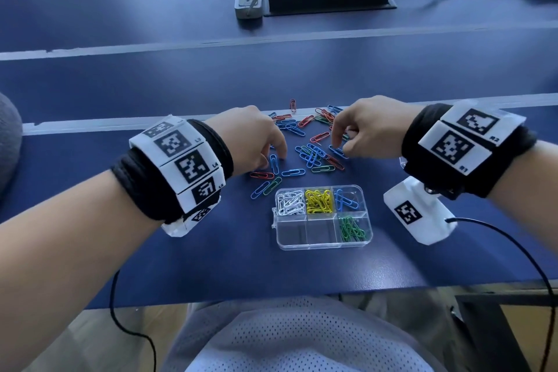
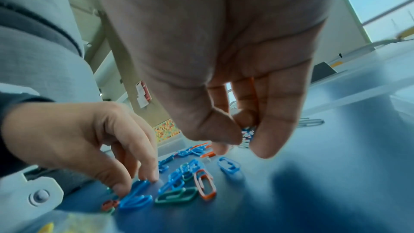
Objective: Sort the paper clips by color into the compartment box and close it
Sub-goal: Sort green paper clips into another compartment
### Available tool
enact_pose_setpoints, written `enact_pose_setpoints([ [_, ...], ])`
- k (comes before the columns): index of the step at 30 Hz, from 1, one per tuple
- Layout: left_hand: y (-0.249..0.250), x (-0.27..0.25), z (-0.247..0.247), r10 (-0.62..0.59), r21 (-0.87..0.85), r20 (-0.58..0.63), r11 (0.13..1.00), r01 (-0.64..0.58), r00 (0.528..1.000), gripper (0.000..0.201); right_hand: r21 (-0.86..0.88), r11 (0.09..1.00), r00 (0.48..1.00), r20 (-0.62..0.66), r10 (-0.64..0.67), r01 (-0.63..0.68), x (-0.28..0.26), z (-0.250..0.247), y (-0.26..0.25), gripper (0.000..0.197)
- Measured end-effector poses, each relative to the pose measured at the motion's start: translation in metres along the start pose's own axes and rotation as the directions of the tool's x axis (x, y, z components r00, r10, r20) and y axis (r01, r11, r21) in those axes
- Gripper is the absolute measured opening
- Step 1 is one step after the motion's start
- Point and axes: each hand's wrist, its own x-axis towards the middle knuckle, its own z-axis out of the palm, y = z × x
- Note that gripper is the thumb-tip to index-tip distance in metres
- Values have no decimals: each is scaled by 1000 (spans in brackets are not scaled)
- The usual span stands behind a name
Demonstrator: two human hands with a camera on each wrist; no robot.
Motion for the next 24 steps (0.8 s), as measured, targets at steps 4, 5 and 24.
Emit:
enact_pose_setpoints([
  [4, 2, 4, -2, 18, 67, 20, 998, -19, 1000, 22, 98, 995, 1000, -1, 28, -28, -2, -2, 1, 13],
  [5, 2, 4, -2, 24, 73, 20, 997, -25, 1000, 20, 106, 994, 999, 7, 36, -37, -2, -2, 1, 15],
  [24, -1, 8, 3, 44, 69, 53, 996, -47, 998, 17, -67, 996, 998, 14, 66, -65, 1, 8, -4, 22],
])
